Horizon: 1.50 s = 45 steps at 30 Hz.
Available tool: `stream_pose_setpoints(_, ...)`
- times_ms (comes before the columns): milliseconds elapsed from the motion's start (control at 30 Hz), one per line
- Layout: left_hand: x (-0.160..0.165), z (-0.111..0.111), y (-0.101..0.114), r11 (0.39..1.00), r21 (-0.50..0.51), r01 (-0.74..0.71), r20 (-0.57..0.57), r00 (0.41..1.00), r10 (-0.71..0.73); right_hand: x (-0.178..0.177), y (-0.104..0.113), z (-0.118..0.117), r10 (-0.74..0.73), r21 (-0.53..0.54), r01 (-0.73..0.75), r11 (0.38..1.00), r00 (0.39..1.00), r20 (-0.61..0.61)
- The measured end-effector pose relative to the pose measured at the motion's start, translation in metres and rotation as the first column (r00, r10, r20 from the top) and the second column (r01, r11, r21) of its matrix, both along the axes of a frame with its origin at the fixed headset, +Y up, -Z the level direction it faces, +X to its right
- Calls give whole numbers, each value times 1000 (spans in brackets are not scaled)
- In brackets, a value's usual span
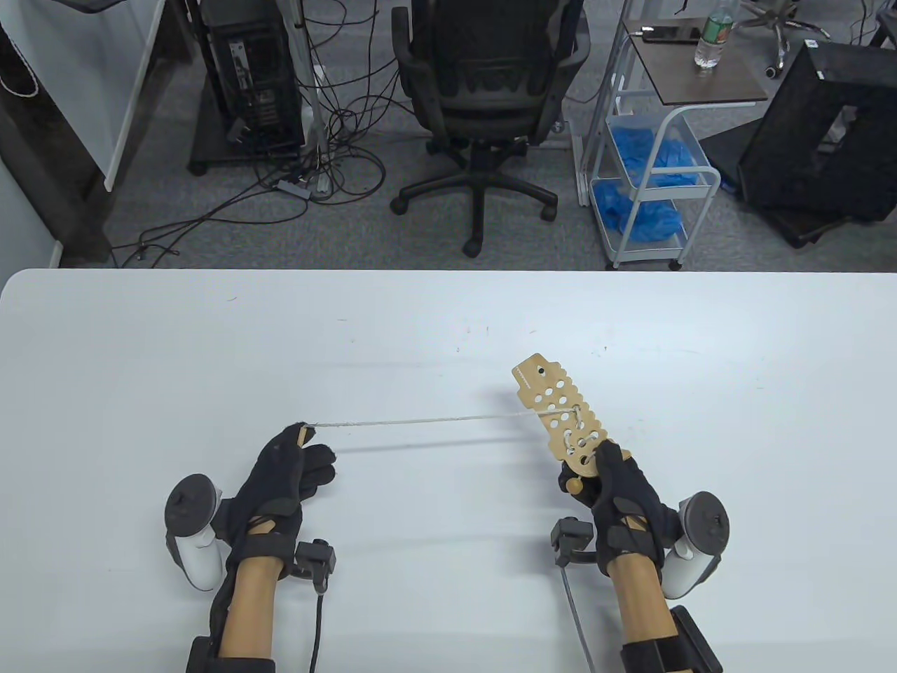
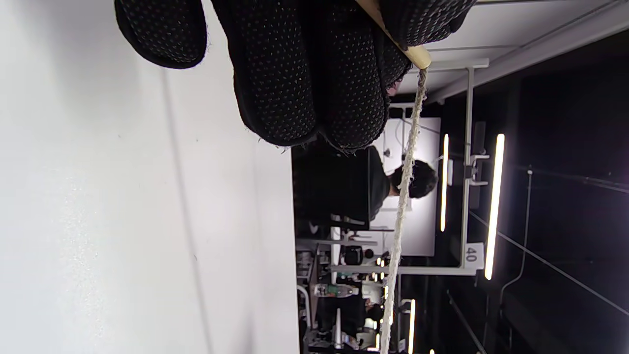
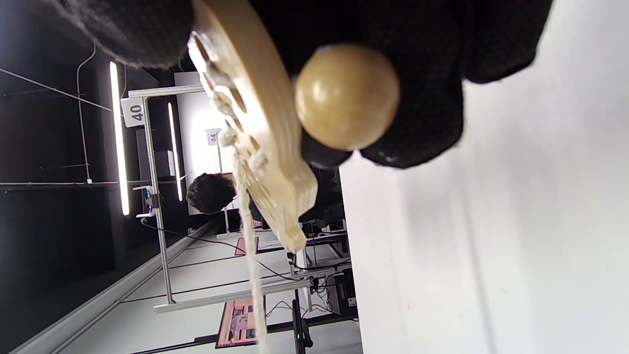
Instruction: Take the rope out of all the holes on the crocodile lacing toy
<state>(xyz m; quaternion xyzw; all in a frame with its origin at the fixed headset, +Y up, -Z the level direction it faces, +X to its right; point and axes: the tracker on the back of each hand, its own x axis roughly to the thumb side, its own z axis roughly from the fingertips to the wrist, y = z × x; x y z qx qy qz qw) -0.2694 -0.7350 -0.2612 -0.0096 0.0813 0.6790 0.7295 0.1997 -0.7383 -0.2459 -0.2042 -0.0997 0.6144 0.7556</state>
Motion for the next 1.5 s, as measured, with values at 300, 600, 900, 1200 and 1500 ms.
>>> stream_pose_setpoints(300, -4, 1, 5, 999, 48, -1, -15, 1000, 2, 2, -3, 1, -44, -6, 44, 999, 999, 22)
stream_pose_setpoints(600, -15, 3, 3, 997, 58, -53, -84, 995, 58, 6, -7, 2, -86, -9, 86, 996, 995, 59)
stream_pose_setpoints(900, -23, 6, 1, 997, 54, -46, -159, 986, 54, 8, -11, 5, -154, -8, 156, 988, 981, 118)
stream_pose_setpoints(1200, -29, 10, 0, 997, 60, -49, -234, 970, 62, 10, -14, 7, -232, -8, 236, 972, 961, 148)
stream_pose_setpoints(1500, -32, 9, 0, 996, 72, -53, -233, 970, 68, 7, -12, 8, -231, -1, 234, 972, 963, 140)
